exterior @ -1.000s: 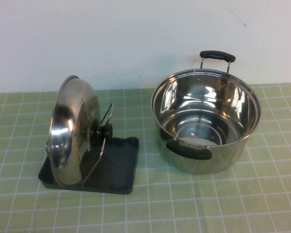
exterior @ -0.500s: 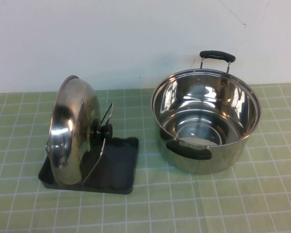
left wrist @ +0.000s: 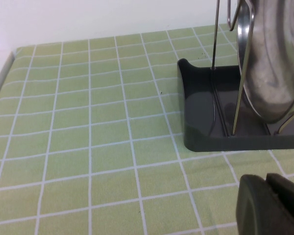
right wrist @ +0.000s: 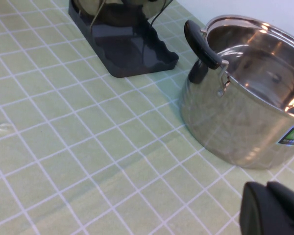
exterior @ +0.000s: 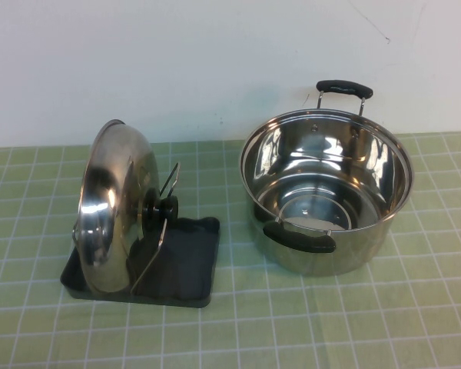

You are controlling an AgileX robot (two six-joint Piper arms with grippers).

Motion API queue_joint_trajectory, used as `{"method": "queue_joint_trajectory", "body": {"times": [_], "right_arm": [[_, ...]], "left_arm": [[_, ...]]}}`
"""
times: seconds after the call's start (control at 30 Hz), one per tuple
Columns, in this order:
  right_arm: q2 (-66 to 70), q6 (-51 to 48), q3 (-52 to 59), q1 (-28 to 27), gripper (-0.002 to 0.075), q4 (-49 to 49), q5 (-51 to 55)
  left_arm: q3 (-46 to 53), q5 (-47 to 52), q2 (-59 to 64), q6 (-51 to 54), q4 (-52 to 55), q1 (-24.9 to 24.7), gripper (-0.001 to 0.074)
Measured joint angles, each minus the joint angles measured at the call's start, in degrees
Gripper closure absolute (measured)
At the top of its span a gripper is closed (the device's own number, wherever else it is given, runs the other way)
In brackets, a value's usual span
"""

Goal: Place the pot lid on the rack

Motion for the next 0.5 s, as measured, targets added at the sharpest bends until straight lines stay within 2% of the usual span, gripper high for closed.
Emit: {"method": "queue_joint_trajectory", "body": {"times": [0.3,0.4,0.5], "right_arm": [[0.0,0.0,1.7,-0.6,0.0727,0.2,-1.5],[0.0,0.0,4.0,-4.5,0.0727,1.6,-4.7],[-0.1,0.0,7.6,-12.8,0.0727,4.2,-7.5]], "left_arm": [[0.0,0.0,0.0,0.0,0.0,0.0,0.0737],[0.0,0.0,0.0,0.0,0.0,0.0,0.0737],[0.0,0.0,0.0,0.0,0.0,0.0,0.0737]]}}
